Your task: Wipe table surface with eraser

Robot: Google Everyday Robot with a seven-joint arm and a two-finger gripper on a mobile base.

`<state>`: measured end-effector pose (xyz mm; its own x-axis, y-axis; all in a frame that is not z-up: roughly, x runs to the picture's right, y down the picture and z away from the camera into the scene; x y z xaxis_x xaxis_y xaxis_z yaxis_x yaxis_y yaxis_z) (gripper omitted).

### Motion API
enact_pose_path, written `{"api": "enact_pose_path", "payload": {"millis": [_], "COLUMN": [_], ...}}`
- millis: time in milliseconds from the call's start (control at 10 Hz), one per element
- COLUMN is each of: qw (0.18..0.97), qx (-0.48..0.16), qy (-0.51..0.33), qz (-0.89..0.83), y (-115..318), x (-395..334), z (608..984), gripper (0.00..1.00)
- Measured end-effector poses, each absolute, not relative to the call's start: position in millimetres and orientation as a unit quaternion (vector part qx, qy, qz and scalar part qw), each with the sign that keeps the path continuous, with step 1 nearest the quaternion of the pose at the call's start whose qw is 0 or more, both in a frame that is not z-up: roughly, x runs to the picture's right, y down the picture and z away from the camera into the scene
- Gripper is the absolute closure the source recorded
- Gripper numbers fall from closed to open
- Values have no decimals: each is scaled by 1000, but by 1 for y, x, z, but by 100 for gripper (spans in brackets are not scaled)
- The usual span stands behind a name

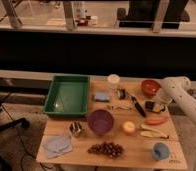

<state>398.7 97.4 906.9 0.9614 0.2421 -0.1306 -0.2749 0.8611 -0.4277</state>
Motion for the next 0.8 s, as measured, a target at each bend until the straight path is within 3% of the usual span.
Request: {"api": "enact_pose_path", "payload": {"millis": [800], "qw": [963], "qx": [-232], "qy": [50], "qz": [129], "y": [105], "x": [394], "z": [899], "gripper": [97]}}
